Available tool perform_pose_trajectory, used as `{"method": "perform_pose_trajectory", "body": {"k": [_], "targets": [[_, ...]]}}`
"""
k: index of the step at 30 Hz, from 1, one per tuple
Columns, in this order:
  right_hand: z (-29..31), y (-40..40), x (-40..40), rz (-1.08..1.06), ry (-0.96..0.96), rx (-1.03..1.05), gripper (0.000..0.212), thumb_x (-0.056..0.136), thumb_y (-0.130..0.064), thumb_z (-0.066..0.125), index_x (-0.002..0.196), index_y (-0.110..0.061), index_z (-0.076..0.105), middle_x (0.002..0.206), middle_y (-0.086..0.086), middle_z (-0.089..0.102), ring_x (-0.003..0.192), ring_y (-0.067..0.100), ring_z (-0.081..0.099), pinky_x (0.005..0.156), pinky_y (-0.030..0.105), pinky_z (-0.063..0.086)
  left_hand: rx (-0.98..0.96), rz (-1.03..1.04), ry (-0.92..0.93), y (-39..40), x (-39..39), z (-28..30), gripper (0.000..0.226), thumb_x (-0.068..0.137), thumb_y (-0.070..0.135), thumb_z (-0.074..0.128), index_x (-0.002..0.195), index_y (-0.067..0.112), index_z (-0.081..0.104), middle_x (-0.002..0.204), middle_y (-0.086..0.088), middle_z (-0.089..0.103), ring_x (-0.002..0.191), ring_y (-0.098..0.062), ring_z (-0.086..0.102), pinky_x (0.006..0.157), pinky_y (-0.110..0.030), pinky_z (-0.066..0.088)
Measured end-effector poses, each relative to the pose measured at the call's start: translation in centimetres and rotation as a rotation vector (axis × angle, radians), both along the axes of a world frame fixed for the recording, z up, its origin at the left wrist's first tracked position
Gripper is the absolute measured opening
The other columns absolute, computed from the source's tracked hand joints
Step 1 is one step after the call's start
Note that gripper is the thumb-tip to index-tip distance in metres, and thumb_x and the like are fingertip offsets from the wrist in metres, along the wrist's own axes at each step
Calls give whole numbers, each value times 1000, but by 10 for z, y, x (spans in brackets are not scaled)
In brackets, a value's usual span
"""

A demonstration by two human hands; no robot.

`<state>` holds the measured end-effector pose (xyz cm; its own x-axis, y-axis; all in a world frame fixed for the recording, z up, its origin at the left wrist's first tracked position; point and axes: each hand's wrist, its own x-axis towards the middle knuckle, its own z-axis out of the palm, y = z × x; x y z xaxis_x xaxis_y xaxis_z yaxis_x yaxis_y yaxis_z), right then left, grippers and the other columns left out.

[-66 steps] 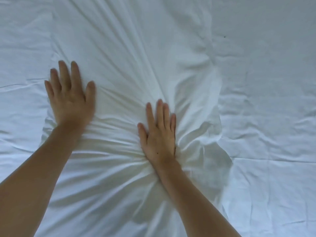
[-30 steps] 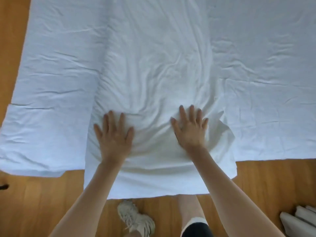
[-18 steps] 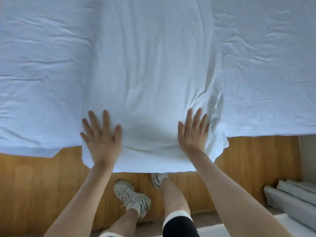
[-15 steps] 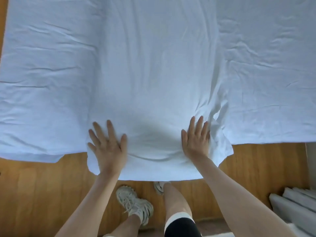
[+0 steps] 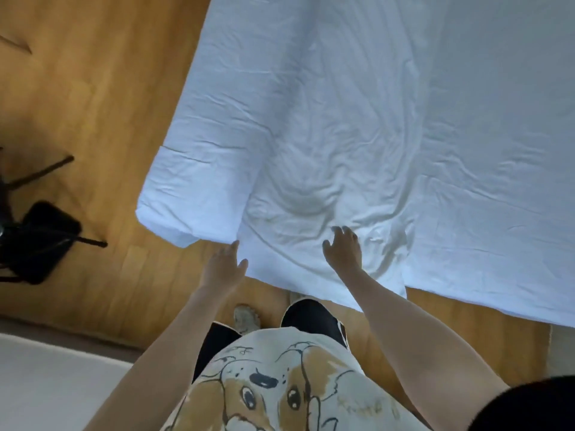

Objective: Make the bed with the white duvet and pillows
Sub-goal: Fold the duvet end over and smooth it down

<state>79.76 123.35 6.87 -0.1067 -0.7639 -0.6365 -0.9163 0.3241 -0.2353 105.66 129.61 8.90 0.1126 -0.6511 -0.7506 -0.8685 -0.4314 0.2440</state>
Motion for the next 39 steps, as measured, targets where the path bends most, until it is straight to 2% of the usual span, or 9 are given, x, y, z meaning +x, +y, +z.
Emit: {"method": "perform_pose_trajectory", "body": {"k": [4, 11, 16, 20, 22, 25, 28, 31, 39], "targets": [[53, 13, 74, 161, -148, 44, 39, 97, -22, 43, 135, -14, 47, 136, 7, 50, 127, 23, 43, 99, 34, 38, 89, 322, 57, 52, 32, 31, 54, 98, 37, 42, 148, 22, 31, 145, -7, 43, 127, -30, 46, 102, -42, 40], [82, 27, 220, 410, -250, 366, 41, 94, -30, 49, 133, -19, 52, 134, 3, 55, 123, 22, 52, 103, 32, 39, 167, 571, 24, 116, 133, 49, 46, 97, 38, 48, 137, 15, 47, 135, -13, 53, 119, -32, 53, 95, -38, 43], [81, 15, 336, 362, -220, 401, 47, 77, -45, 42, 117, -25, 58, 114, -4, 61, 102, 19, 57, 90, 33, 46, 122, 498, 55, 112, 267, 49, 33, 99, 35, 42, 127, 21, 51, 128, -3, 57, 112, -23, 56, 86, -31, 43], [88, -5, 430, 327, -177, 369, 44, 92, -35, 50, 134, -22, 51, 131, 1, 56, 119, 22, 53, 99, 32, 42, 134, 347, -20, 83, 375, 58, 42, 102, 31, 36, 140, 14, 42, 120, -3, 54, 120, -27, 52, 91, -36, 45], [97, -18, 471, 309, -157, 386, 51, 91, -40, 54, 139, -24, 46, 138, 1, 52, 123, 22, 51, 100, 31, 41, 132, 264, -31, 59, 419, 66, 41, 104, 27, 33, 142, 15, 38, 135, -6, 47, 122, -27, 49, 91, -35, 46], [109, -46, 521, 409, -133, 402, 54, 93, -40, 53, 143, -26, 40, 144, 2, 46, 130, 22, 44, 102, 32, 37, 99, 148, -10, 9, 479, 76, 40, 102, 35, 33, 137, 16, 40, 134, -6, 51, 117, -25, 52, 89, -35, 43], [113, -84, 559, 534, -92, 392, 53, 95, -42, 51, 143, -24, 39, 143, 4, 46, 131, 24, 43, 102, 33, 37, 111, 20, -10, -45, 519, 75, 43, 103, 34, 32, 141, 15, 37, 137, -6, 48, 119, -26, 51, 87, -35, 43], [104, -131, 591, 490, -91, 377, 53, 94, -41, 50, 143, -22, 41, 142, 5, 48, 130, 26, 45, 102, 34, 37, 132, -72, -13, -98, 550, 66, 43, 101, 35, 33, 140, 17, 40, 140, -4, 46, 120, -24, 50, 93, -37, 44], [94, -272, 656, 366, -128, 383, 50, 92, -41, 43, 140, -25, 46, 143, 8, 49, 128, 30, 47, 104, 39, 39, 111, 23, 25, -238, 617, 88, 47, 101, 37, 37, 145, 19, 37, 141, -3, 49, 121, -20, 52, 93, -30, 43]]}}
